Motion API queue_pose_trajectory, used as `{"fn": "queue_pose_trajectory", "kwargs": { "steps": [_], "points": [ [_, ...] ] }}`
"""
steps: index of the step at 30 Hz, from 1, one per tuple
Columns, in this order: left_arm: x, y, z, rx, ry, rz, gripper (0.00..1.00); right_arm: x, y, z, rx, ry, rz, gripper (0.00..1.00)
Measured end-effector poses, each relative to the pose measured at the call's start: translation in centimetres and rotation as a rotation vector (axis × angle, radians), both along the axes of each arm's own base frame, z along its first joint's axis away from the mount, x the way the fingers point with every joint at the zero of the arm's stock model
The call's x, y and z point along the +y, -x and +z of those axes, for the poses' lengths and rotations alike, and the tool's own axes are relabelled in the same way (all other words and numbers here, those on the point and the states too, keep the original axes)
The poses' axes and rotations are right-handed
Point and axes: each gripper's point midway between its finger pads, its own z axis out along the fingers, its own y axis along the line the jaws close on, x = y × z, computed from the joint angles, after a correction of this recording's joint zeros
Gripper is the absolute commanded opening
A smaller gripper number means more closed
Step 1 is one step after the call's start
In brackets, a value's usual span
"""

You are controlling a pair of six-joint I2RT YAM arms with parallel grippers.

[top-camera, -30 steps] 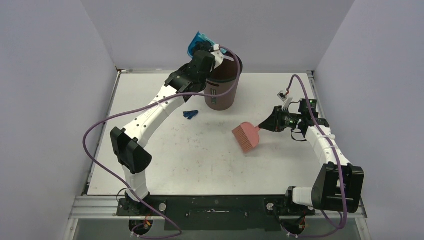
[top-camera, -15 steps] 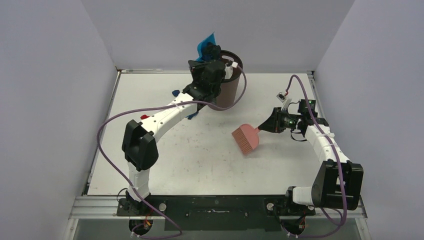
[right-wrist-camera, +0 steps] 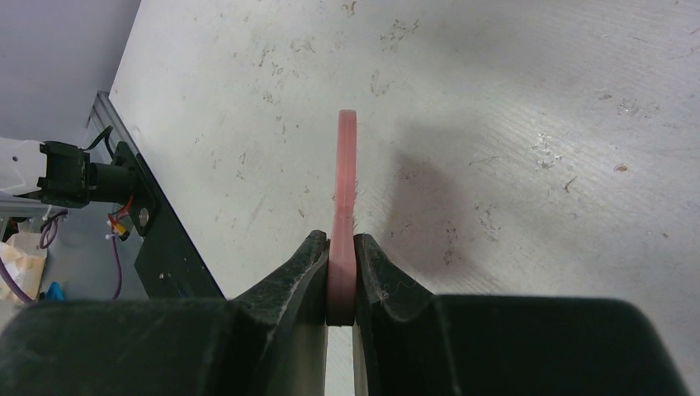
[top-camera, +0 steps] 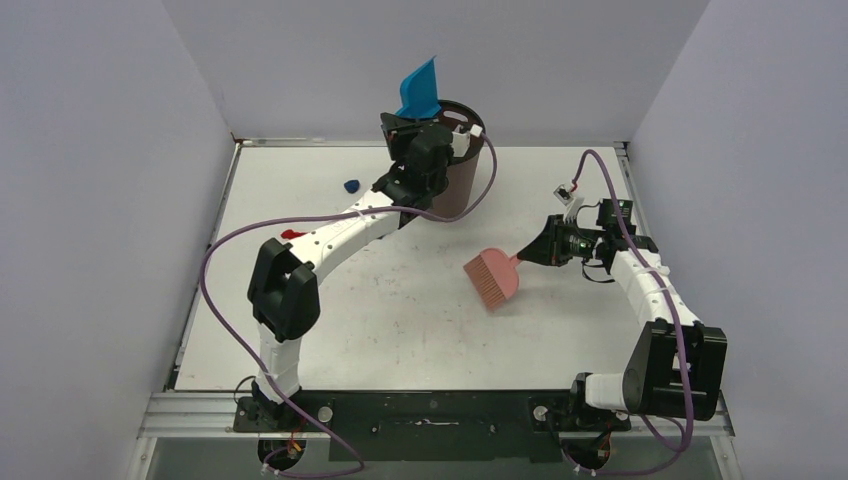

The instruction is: Sweep away the paper scraps from the table

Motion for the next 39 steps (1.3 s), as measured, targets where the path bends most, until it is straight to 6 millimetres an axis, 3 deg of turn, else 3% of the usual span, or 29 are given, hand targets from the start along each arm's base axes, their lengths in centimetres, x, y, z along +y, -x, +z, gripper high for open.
{"fn": "queue_pose_trajectory", "kwargs": {
  "steps": [11, 16, 21, 25, 27, 30, 33, 36, 39],
  "points": [
    [1.2, 1.2, 0.7, -0.069, 0.171, 0.056, 0.0, -0.2, -0.1, -0.2, -0.002, 0.015, -0.008, 0.05],
    [4.0, 4.6, 2.7, -0.083, 0.362, 0.098, 0.0, 0.0, -0.6, -0.4, -0.027, 0.064, -0.016, 0.05],
    [8.5, 9.8, 3.6, -0.114, 0.693, 0.154, 0.0, 3.8, -0.1, -0.6, -0.08, 0.173, 0.086, 0.05],
    [12.7, 12.8, -0.2, -0.084, 0.89, 0.256, 0.0, 7.3, -0.6, 1.6, -0.202, 0.258, 0.171, 0.05],
    [14.9, 13.4, -4.0, -0.025, 0.969, 0.333, 0.0, 9.2, -1.5, 3.6, -0.29, 0.305, 0.21, 0.05],
    [18.1, 14.7, -11.2, 0.092, 1.065, 0.48, 0.0, 13.8, -2.6, 7.2, -0.466, 0.371, 0.3, 0.05],
    [20.1, 17.6, -17.5, 0.187, 1.143, 0.613, 0.0, 18.8, -1.8, 8.6, -0.614, 0.44, 0.414, 0.05],
    [20.4, 19.9, -19.3, 0.192, 1.224, 0.64, 0.0, 23.4, 0.1, 8.0, -0.719, 0.507, 0.544, 0.05],
    [21.0, 20.8, -18.3, 0.092, 1.332, 0.618, 0.0, 27.0, 1.6, 6.3, -0.791, 0.58, 0.661, 0.05]
  ]
}}
